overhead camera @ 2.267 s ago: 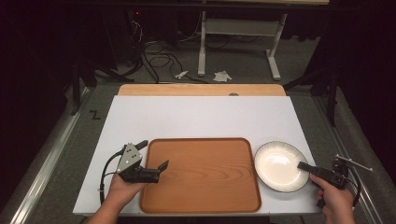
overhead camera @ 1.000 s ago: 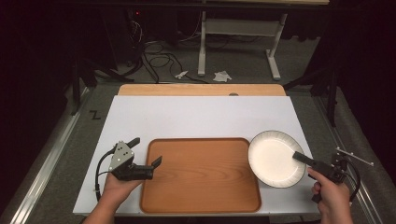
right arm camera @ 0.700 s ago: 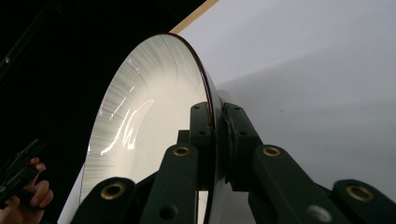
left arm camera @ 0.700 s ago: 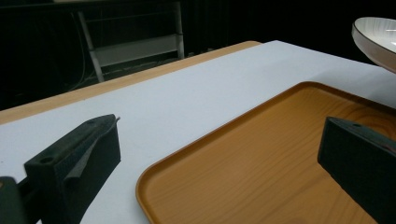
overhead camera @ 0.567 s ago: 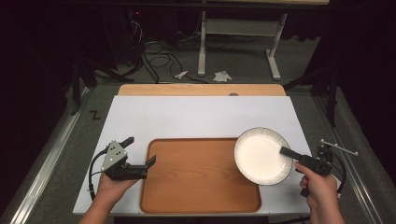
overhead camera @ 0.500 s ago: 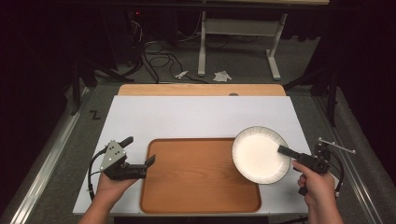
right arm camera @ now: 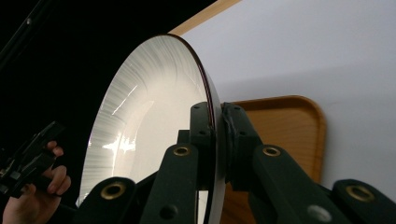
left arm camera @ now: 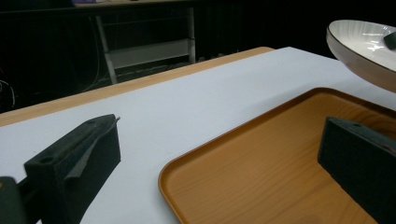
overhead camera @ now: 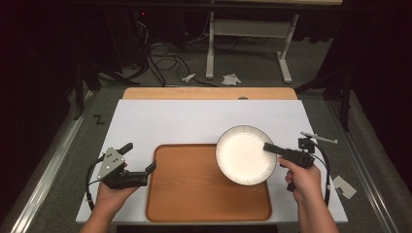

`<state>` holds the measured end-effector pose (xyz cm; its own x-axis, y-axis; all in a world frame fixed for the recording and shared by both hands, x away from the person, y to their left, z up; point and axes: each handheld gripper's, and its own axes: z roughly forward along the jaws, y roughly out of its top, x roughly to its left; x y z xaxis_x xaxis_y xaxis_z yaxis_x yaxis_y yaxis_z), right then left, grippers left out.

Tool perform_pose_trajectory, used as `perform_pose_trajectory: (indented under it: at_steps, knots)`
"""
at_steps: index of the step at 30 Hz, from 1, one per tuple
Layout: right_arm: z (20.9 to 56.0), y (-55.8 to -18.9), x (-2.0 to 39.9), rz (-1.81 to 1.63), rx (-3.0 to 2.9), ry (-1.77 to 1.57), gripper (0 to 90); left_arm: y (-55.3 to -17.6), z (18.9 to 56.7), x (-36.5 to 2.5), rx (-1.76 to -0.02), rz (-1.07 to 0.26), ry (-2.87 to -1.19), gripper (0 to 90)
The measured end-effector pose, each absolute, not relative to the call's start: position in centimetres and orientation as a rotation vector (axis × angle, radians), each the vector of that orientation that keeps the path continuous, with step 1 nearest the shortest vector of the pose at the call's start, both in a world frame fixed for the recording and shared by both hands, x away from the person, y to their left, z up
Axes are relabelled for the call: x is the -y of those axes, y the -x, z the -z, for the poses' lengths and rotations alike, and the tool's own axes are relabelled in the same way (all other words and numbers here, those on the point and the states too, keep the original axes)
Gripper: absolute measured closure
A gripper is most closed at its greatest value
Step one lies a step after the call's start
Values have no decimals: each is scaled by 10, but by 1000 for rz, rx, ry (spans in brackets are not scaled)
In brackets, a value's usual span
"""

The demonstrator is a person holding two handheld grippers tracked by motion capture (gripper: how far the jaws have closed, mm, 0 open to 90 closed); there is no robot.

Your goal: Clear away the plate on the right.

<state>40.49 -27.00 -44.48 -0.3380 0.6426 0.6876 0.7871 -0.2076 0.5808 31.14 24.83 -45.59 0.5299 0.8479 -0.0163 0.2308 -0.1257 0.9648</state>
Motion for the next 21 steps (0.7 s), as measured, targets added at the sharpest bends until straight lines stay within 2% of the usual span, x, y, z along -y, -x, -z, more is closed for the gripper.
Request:
perform_pose_trajectory:
  at_steps: [21]
  knots:
    - [469,-425,179,1435,1998,1563,848,-310,456,-250,-915,-674,-1645,2]
